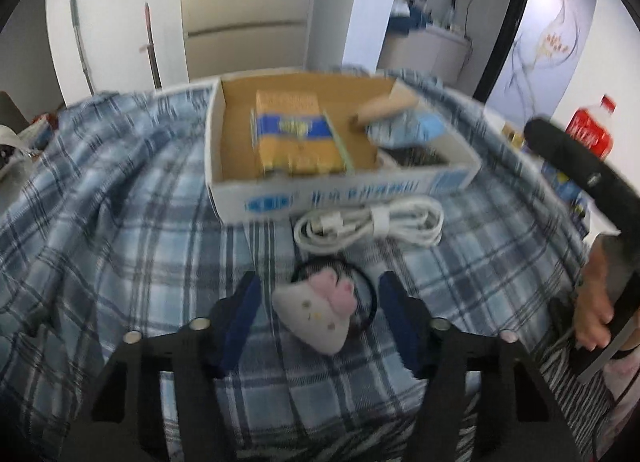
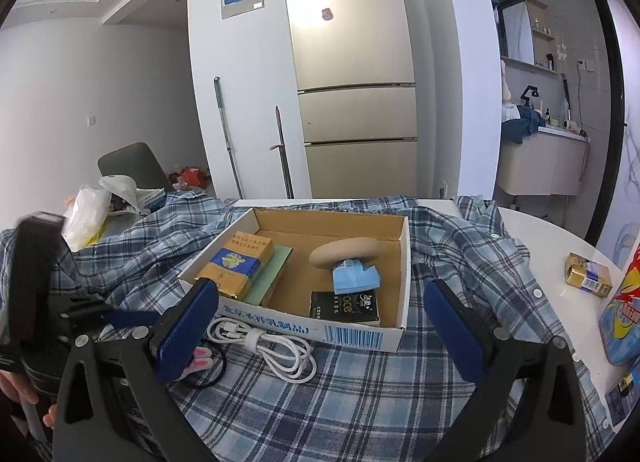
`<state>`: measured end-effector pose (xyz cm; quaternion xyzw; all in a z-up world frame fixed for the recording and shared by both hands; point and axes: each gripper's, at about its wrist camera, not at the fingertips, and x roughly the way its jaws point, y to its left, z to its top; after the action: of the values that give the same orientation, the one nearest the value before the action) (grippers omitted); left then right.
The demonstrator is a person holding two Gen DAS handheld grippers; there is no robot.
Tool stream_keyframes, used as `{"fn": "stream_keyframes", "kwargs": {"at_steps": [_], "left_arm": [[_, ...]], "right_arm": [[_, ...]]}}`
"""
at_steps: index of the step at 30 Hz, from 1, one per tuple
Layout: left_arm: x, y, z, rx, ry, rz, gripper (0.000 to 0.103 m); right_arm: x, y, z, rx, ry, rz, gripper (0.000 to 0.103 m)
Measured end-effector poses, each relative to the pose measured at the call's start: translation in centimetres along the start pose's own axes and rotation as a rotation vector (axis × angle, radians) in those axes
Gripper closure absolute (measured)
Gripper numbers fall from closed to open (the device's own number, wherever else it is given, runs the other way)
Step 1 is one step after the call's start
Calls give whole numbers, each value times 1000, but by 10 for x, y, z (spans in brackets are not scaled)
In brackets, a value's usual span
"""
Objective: Organize soft objects
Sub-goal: 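Grasp the Hello Kitty plush with the left tool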
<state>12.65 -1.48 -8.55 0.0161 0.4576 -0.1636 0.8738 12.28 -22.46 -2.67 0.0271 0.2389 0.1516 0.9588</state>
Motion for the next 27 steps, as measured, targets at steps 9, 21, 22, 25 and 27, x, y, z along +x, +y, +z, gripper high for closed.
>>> {"fn": "stream_keyframes", "kwargs": {"at_steps": [9, 21, 22, 25, 27], "left_arm": [[7, -6, -4, 30, 31, 21, 47], [10, -9, -5, 48, 38, 54, 65], [6, -10, -4, 53, 22, 54, 65], [-8, -12, -5, 64, -50, 61, 66], [-20, -9, -5, 52, -115, 51, 66]], "right_arm": [[3, 3, -1, -12, 18, -3, 1], [4, 3, -2, -14, 26, -14, 1], [4, 2, -2, -13, 25, -15, 1], [4, 2, -2, -9, 26, -19, 1], [4, 1, -2, -7, 26, -20, 1]]}}
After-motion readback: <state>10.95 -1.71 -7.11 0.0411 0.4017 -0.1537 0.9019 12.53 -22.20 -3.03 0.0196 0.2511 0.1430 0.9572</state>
